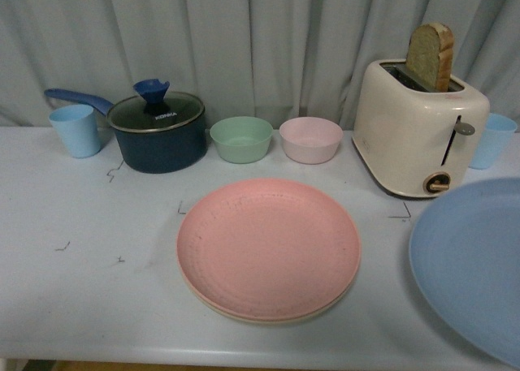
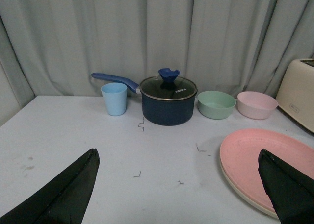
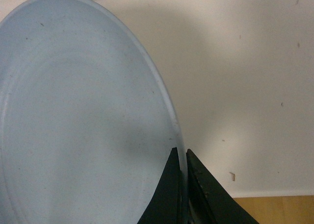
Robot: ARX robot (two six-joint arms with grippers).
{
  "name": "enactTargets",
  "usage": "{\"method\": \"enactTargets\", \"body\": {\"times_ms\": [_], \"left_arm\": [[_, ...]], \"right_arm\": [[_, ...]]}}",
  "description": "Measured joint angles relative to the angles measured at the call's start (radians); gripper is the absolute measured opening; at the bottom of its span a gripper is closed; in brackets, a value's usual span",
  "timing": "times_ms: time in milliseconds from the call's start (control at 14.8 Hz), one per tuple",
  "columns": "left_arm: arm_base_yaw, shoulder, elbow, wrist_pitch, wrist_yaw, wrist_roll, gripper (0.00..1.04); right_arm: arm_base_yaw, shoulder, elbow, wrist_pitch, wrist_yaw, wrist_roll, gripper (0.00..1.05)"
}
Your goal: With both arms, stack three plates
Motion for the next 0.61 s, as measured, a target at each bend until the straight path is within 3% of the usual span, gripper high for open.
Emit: {"method": "enactTargets", "body": {"times_ms": [135, 271, 473, 609], "left_arm": [[0.0, 0.0, 0.0, 0.0, 0.0, 0.0, 0.98], [0.0, 0.0, 0.0, 0.0, 0.0, 0.0, 0.98], [0.0, 0.0, 0.0, 0.0, 0.0, 0.0, 0.98], [0.0, 0.0, 0.0, 0.0, 0.0, 0.0, 0.98]], "right_arm": [[0.039, -0.126, 0.006, -0.034, -0.079, 0.021, 0.03], [0.153, -0.156, 0.023, 0.04, -0.117, 0.127, 0.03], [0.373, -0.003, 0.028, 0.19, -0.044, 0.357, 0.03], [0.464, 0.134, 0.059, 0.259, 0.002, 0.477, 0.03]]}}
